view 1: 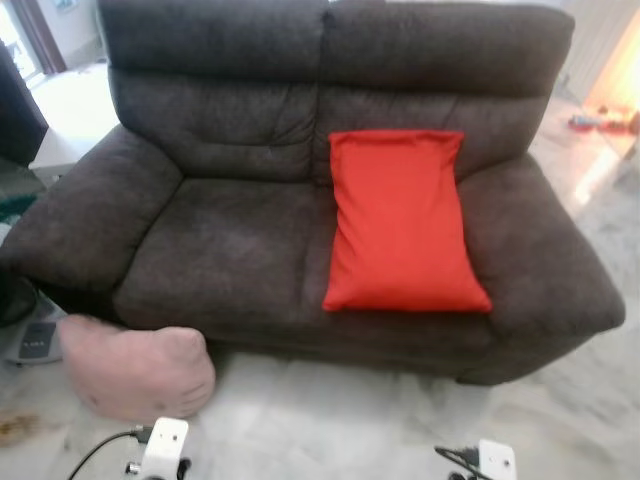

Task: Move the pillow to the sofa from floor

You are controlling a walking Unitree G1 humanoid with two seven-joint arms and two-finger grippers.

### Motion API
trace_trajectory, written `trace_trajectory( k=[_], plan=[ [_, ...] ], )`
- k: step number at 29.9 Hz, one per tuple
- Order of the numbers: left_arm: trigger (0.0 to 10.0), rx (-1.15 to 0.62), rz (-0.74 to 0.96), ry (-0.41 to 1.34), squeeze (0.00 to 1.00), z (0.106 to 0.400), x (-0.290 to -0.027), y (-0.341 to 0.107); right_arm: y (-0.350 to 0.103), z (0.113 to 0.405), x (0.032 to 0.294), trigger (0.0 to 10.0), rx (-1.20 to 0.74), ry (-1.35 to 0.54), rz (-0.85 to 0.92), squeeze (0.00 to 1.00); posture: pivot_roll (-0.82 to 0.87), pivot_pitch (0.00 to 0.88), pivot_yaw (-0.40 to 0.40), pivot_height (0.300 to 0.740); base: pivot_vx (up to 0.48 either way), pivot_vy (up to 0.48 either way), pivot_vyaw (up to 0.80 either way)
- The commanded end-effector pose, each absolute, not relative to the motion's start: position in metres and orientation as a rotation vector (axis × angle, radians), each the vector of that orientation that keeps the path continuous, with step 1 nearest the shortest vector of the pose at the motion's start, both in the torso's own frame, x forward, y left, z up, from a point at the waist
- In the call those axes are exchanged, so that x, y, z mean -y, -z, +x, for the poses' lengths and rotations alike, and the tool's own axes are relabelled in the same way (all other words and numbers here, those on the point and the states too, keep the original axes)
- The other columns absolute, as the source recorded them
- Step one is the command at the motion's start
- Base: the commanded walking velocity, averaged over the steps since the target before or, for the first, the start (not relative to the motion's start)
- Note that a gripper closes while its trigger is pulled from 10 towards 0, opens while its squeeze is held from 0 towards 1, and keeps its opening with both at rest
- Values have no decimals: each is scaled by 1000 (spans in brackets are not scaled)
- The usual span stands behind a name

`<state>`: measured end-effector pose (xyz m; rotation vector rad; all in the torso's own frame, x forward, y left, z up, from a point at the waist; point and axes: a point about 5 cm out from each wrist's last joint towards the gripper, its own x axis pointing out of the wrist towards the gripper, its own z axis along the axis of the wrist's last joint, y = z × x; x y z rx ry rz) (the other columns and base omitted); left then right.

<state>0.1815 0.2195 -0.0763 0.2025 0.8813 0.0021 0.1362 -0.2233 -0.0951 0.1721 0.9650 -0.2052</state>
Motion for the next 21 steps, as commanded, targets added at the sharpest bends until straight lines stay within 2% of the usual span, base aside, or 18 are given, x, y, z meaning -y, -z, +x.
trace_trajectory(
  k=[1, 21],
  plan=[
    [10000, -888, 217, -16, 0, 180, -228, 75, 95, 139, 218, 10000, -959, 192, 179, 0, 74, 48, -20, 740, 0, 480, 0],
    [10000, -885, 219, -20, 0, 181, -229, 75, 95, 141, 218, 10000, -957, 190, 182, 0, 77, 49, -18, 740, 0, 480, 0]
  ],
)
